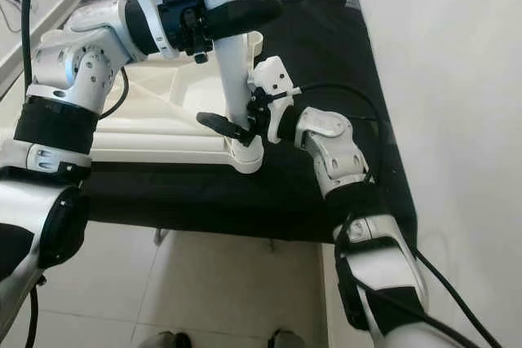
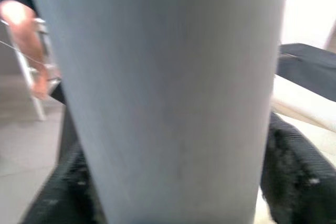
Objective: Building children table
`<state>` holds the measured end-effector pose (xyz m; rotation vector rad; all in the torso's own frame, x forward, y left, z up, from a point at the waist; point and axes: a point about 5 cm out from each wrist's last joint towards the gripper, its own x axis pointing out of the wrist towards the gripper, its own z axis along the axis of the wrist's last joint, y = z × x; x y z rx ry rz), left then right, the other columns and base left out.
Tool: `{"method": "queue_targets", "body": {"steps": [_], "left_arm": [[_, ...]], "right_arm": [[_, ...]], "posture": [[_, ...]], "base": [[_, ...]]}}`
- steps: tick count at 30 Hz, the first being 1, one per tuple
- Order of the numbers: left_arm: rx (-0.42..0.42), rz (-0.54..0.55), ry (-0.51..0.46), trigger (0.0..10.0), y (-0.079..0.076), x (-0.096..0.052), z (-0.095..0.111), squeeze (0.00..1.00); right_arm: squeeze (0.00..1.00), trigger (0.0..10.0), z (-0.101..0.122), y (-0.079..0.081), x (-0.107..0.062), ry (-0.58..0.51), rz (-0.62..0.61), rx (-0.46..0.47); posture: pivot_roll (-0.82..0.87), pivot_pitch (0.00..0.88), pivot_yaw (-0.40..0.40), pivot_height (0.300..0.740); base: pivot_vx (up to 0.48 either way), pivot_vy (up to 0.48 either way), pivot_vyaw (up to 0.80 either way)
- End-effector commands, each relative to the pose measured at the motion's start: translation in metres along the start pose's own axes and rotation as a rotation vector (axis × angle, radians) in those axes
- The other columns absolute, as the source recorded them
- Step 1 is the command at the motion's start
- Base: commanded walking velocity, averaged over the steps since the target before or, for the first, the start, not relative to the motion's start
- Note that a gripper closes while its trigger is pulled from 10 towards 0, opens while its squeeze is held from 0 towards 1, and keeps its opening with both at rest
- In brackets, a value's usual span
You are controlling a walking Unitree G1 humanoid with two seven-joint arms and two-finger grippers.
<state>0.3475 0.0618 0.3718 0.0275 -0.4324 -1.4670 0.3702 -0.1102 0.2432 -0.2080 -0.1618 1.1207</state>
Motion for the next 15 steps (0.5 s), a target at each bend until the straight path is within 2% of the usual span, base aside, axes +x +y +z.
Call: {"method": "queue_targets", "body": {"steps": [1,3,9,12,13,14,15], "left_arm": [[-0.127,-0.038,-0.009,0.0,-0.0058,0.0082,-0.0213,0.00],[-0.128,-0.030,-0.010,0.0,-0.0052,0.0065,-0.0212,0.00],[-0.126,-0.018,-0.011,0.0,-0.0041,0.0049,-0.0208,0.00],[-0.098,0.013,-0.013,0.0,-0.0015,0.0050,-0.0208,0.00],[-0.087,0.048,-0.023,5.8,0.0017,0.0047,-0.0200,1.00],[-0.082,0.062,-0.029,10.0,0.0030,0.0040,-0.0187,1.00],[-0.082,0.062,-0.029,10.0,0.0030,0.0040,-0.0187,1.00]], "right_arm": [[0.00,0.0,0.0044,0.0099,0.0153,-0.028,0.112,0.006],[0.00,0.0,0.0032,0.0103,0.0171,-0.023,0.173,0.017],[0.00,0.0,0.0017,0.0110,0.0191,-0.017,0.216,0.023],[0.00,0.0,0.0015,0.0095,0.0197,-0.011,0.221,0.026],[0.00,0.0,0.0012,0.0078,0.0200,-0.010,0.222,0.028],[0.00,0.0,0.0010,0.0070,0.0200,-0.012,0.223,0.030],[0.00,0.0,0.0010,0.0070,0.0200,-0.012,0.223,0.030]], "posture": [[0.04,0.171,0.004,0.740],[0.05,0.172,0.000,0.740],[0.05,0.174,-0.003,0.740],[0.05,0.175,-0.006,0.740],[0.05,0.174,-0.006,0.740],[0.05,0.174,-0.006,0.740],[0.05,0.174,-0.006,0.740]], "base": [[0.000,0.000,0.00],[0.000,0.000,0.00],[0.000,0.000,0.00],[0.000,0.000,0.00],[0.000,0.000,0.00],[0.000,0.000,0.00],[0.000,0.000,0.00]]}}
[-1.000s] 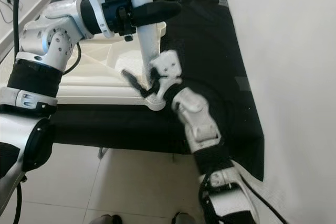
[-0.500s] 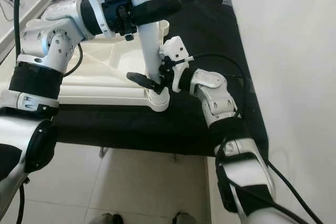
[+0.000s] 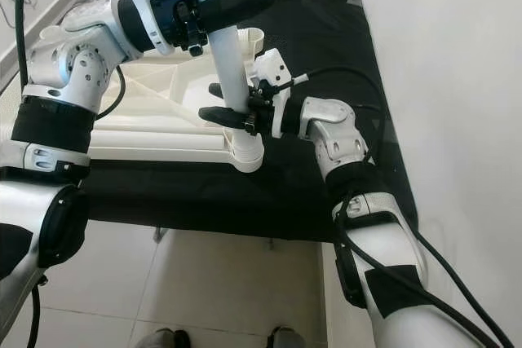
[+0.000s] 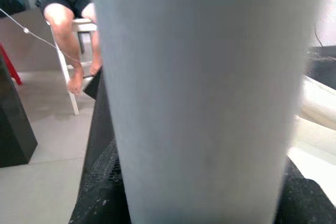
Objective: Building children table
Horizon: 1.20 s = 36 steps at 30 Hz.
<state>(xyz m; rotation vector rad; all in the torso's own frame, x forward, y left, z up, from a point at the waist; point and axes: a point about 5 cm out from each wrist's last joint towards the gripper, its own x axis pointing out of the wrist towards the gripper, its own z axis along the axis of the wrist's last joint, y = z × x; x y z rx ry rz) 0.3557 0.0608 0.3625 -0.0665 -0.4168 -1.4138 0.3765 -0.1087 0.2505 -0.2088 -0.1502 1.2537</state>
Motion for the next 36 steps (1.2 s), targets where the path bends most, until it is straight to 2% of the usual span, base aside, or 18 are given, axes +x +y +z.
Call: {"method": "queue_targets", "body": {"steps": [1,5,9,11,12,13,14,15,16,18,20,21,22,24,27,32,33,36], "left_arm": [[-0.020,-0.007,0.012,10.0,-0.002,0.005,-0.008,1.00],[0.018,0.064,-0.006,10.0,0.003,0.001,0.001,1.00],[0.082,0.276,-0.030,10.0,0.018,-0.031,0.016,1.00],[0.089,0.296,-0.033,10.0,0.019,-0.035,0.018,1.00],[0.105,0.313,-0.029,10.0,0.020,-0.040,0.019,0.39],[0.105,0.313,-0.029,10.0,0.020,-0.040,0.019,0.39],[0.131,0.377,-0.018,10.0,0.018,-0.063,0.018,0.00],[0.131,0.377,-0.018,10.0,0.018,-0.063,0.018,0.00],[0.166,0.454,0.004,10.0,0.012,-0.089,0.018,0.00],[0.166,0.454,0.004,10.0,0.012,-0.089,0.018,0.00],[0.184,0.563,0.021,10.0,0.006,-0.118,0.016,0.00],[0.184,0.563,0.021,10.0,0.006,-0.118,0.016,0.00],[0.193,0.644,0.036,10.0,0.001,-0.136,0.013,0.00],[0.193,0.644,0.036,10.0,0.001,-0.136,0.013,0.00],[0.184,0.887,0.081,10.0,-0.016,-0.185,-0.004,0.00],[0.161,0.981,0.126,10.0,-0.031,-0.202,-0.020,0.00],[0.127,1.040,0.175,10.0,-0.046,-0.211,-0.037,0.00],[0.102,1.059,0.204,10.0,-0.056,-0.213,-0.048,0.00]], "right_arm": [[0.00,0.0,-0.005,0.011,0.017,-0.006,0.090,0.021],[0.00,0.0,-0.005,0.009,0.017,-0.040,0.070,0.047],[0.00,0.0,-0.011,0.006,0.012,-0.111,-0.019,0.128],[0.00,0.0,-0.012,0.005,0.012,-0.120,-0.029,0.138],[0.00,0.0,-0.013,0.005,0.011,-0.125,-0.036,0.144],[0.00,0.0,-0.013,0.005,0.011,-0.125,-0.036,0.144],[0.00,0.0,-0.023,0.012,0.009,-0.114,-0.028,0.147],[0.00,0.0,-0.023,0.012,0.009,-0.114,-0.028,0.147],[0.00,0.0,-0.035,0.021,0.007,-0.102,-0.018,0.150],[0.00,0.0,-0.035,0.021,0.007,-0.102,-0.018,0.150],[0.00,0.0,-0.045,0.029,0.006,-0.064,0.008,0.130],[0.00,0.0,-0.045,0.029,0.006,-0.064,0.008,0.130],[0.00,0.0,-0.046,0.032,0.006,-0.054,0.033,0.118],[0.00,0.0,-0.046,0.032,0.006,-0.054,0.033,0.118],[0.00,0.0,-0.041,0.035,0.007,-0.027,0.119,0.075],[0.00,0.0,-0.041,0.037,0.009,0.011,0.158,0.047],[0.00,0.0,-0.040,0.036,0.010,0.060,0.188,0.001],[0.00,0.0,-0.038,0.036,0.010,0.077,0.204,-0.017]], "posture": [[0.05,0.174,-0.006,0.740],[0.05,0.173,-0.006,0.740],[0.06,0.173,0.001,0.740],[0.06,0.173,0.001,0.740],[0.06,0.174,0.002,0.740],[0.06,0.174,0.002,0.740],[0.06,0.182,0.008,0.740],[0.06,0.182,0.008,0.740],[0.06,0.182,0.008,0.740],[0.06,0.182,0.008,0.740],[0.06,0.189,0.004,0.740],[0.06,0.189,0.004,0.740],[0.07,0.196,0.000,0.740],[0.07,0.196,0.000,0.740],[0.08,0.204,-0.007,0.740],[0.09,0.210,-0.011,0.740],[0.09,0.213,-0.012,0.740],[0.09,0.216,-0.015,0.740]], "base": [[0.000,0.000,0.00],[0.000,0.000,0.00],[0.000,0.000,0.00],[0.000,0.000,0.00],[0.000,0.000,0.00],[0.000,0.000,0.00],[0.000,0.000,0.00],[0.000,0.000,0.00],[0.000,0.000,0.00],[0.000,0.000,0.00],[0.000,0.000,0.00],[0.000,0.000,0.00],[0.000,0.000,0.00],[0.000,0.000,0.00],[0.000,0.000,0.00],[0.000,0.000,0.00],[0.000,0.000,0.00],[0.000,0.000,0.00]]}}
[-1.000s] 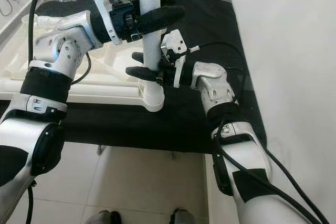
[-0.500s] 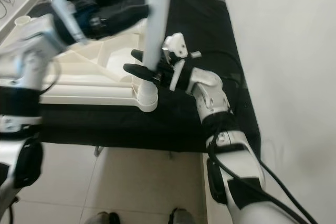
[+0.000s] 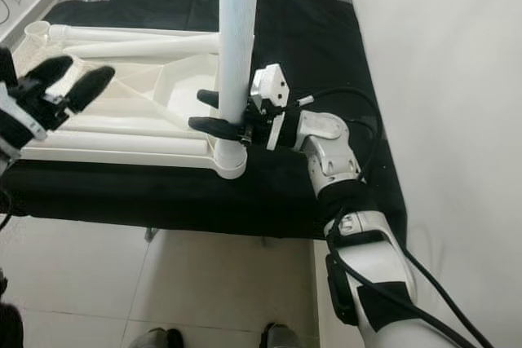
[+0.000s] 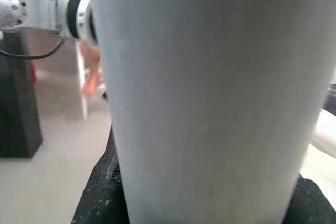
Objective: Building children table
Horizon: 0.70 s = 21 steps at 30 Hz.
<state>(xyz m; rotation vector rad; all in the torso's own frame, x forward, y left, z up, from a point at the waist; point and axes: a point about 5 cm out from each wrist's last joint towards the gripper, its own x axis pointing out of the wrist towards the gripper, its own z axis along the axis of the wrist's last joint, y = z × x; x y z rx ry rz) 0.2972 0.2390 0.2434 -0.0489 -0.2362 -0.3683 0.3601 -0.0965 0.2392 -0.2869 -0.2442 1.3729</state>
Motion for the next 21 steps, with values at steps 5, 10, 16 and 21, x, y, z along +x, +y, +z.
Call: {"method": "queue_targets", "body": {"steps": [5,10,16,21], "left_arm": [[-0.042,-0.044,0.103,10.0,-0.036,-0.020,-0.028,0.00],[-0.062,-0.141,0.165,10.0,-0.066,-0.029,-0.045,0.00],[-0.095,-0.178,0.191,10.0,-0.083,-0.037,-0.051,0.00],[-0.110,-0.228,0.225,10.0,-0.099,-0.045,-0.057,0.00]], "right_arm": [[0.00,0.0,-0.029,0.017,0.003,0.153,0.156,0.106],[0.00,0.0,-0.035,0.012,0.007,0.164,0.106,0.192],[0.00,0.0,-0.038,0.004,0.012,0.144,-0.002,0.291],[0.00,0.0,-0.040,0.006,0.014,0.125,0.001,0.328]], "posture": [[0.09,0.223,-0.019,0.740],[0.10,0.235,-0.028,0.740],[0.11,0.246,-0.033,0.740],[0.11,0.289,-0.039,0.740]], "base": [[0.000,0.000,0.00],[0.000,0.000,0.00],[0.000,0.000,0.00],[0.000,0.000,0.00]]}}
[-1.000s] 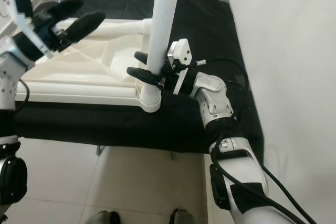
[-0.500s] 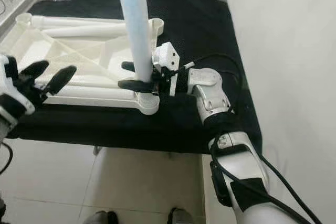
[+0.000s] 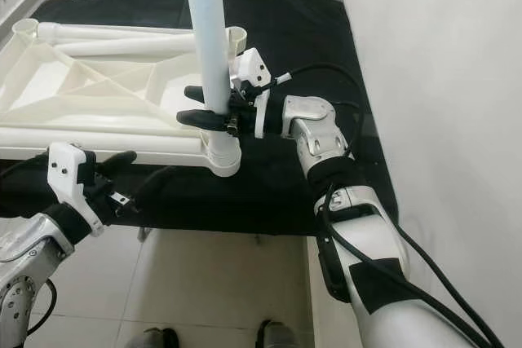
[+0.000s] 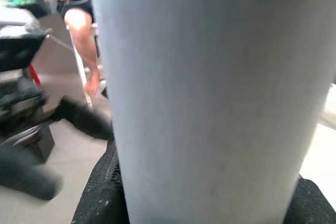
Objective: Building children table
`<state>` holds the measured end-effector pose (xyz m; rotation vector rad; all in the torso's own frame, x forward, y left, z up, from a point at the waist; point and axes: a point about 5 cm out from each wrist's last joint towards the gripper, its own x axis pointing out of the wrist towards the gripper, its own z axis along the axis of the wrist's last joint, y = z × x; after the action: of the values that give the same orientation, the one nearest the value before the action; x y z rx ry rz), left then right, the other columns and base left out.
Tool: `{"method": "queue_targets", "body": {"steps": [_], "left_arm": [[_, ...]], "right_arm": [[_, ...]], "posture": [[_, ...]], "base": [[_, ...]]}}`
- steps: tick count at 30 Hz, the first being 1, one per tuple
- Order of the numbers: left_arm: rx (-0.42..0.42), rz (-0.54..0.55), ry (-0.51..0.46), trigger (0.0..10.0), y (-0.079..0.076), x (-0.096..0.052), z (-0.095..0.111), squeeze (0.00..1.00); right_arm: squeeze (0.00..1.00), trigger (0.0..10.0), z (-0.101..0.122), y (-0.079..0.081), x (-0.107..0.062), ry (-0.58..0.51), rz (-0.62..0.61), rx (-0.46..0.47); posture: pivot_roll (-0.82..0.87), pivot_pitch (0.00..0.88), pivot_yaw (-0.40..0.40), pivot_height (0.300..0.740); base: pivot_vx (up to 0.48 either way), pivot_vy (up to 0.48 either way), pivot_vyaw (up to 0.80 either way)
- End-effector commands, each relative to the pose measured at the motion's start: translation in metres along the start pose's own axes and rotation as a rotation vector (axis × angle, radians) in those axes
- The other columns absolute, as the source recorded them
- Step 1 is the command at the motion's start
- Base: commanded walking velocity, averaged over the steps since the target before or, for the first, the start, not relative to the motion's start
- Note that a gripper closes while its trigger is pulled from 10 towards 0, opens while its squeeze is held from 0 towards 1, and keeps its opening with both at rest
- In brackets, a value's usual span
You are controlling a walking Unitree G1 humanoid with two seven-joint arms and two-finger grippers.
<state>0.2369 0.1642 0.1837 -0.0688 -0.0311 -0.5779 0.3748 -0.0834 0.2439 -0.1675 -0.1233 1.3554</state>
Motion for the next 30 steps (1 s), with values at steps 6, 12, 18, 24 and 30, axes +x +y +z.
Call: {"method": "queue_targets", "body": {"steps": [6,12,18,24,30], "left_arm": [[-0.067,-0.123,0.129,10.0,-0.060,-0.017,-0.030,0.00],[-0.052,-0.122,0.141,10.0,-0.069,-0.021,-0.031,0.00],[-0.027,-0.095,0.137,10.0,-0.072,-0.026,-0.030,0.00],[-0.017,-0.069,0.130,10.0,-0.074,-0.027,-0.030,0.00],[-0.006,-0.056,0.131,10.0,-0.073,-0.025,-0.032,0.00]], "right_arm": [[0.00,0.0,-0.041,0.017,0.001,0.012,0.094,0.220],[0.00,0.0,-0.036,0.011,0.000,-0.013,0.058,0.214],[0.00,10.0,-0.030,0.008,-0.005,0.032,-0.055,0.067],[0.00,10.0,-0.056,0.034,-0.005,0.194,-0.412,0.044],[0.00,10.0,-0.069,0.094,0.002,0.303,-0.832,0.086]], "posture": [[0.13,0.356,-0.033,0.740],[0.14,0.377,-0.032,0.740],[0.13,0.385,-0.043,0.740],[0.11,0.379,-0.066,0.740],[0.09,0.352,-0.049,0.740]], "base": [[0.000,0.000,0.00],[0.000,0.000,0.00],[0.000,0.000,0.00],[0.000,0.000,0.00],[0.000,0.000,0.00]]}}
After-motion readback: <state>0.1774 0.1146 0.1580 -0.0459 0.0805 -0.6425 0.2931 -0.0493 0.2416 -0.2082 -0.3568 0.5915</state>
